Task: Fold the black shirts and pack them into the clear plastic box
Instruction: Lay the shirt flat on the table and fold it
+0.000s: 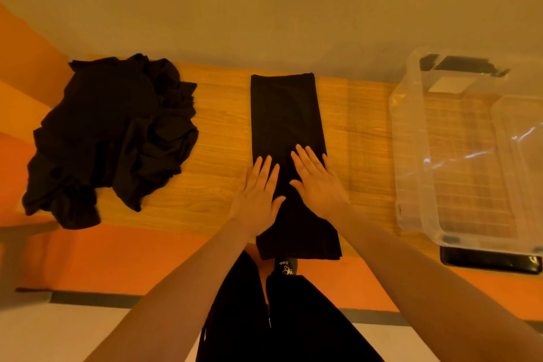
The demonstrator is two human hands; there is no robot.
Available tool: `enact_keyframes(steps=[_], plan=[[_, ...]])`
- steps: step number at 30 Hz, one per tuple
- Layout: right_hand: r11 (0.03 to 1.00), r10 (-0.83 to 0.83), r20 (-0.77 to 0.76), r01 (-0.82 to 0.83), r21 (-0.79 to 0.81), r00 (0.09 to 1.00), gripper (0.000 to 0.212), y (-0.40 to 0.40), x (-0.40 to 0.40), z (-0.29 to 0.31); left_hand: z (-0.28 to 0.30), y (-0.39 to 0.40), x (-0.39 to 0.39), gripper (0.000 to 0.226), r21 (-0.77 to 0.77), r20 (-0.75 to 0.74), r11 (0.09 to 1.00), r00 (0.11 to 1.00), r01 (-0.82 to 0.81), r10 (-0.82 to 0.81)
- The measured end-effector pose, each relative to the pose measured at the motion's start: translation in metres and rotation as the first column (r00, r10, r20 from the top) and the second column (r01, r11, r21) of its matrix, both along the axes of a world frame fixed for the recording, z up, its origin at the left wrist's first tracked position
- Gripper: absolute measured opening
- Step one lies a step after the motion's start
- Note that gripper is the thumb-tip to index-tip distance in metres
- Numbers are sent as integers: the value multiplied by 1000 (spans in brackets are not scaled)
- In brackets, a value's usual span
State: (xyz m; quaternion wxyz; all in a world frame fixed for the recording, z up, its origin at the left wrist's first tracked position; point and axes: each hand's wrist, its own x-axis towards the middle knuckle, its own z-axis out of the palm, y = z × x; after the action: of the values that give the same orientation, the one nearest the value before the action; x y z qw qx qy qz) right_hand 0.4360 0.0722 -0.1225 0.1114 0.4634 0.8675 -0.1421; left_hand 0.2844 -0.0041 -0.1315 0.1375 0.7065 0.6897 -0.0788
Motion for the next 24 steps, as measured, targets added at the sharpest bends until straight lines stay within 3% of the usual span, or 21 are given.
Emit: enact_keyframes(steps=[8,15,19,24], plan=[[977,-215,-15,215,0,977,60,29,20,-2,-9,-19,-28,65,10,34,1000,999,-7,6],[987,-148,-61,151,50,987,60,110,-41,5,7,97,-33,63,132,62,986,994,-101,94],[998,-54,33,53,28,998,61,153,-48,-9,-7,156,-46,63,66,23,996,998,-64,63],[983,-186,13,185,6,983,63,178,-32,-21,-16,184,-65,63,22,45,999,999,-30,29]])
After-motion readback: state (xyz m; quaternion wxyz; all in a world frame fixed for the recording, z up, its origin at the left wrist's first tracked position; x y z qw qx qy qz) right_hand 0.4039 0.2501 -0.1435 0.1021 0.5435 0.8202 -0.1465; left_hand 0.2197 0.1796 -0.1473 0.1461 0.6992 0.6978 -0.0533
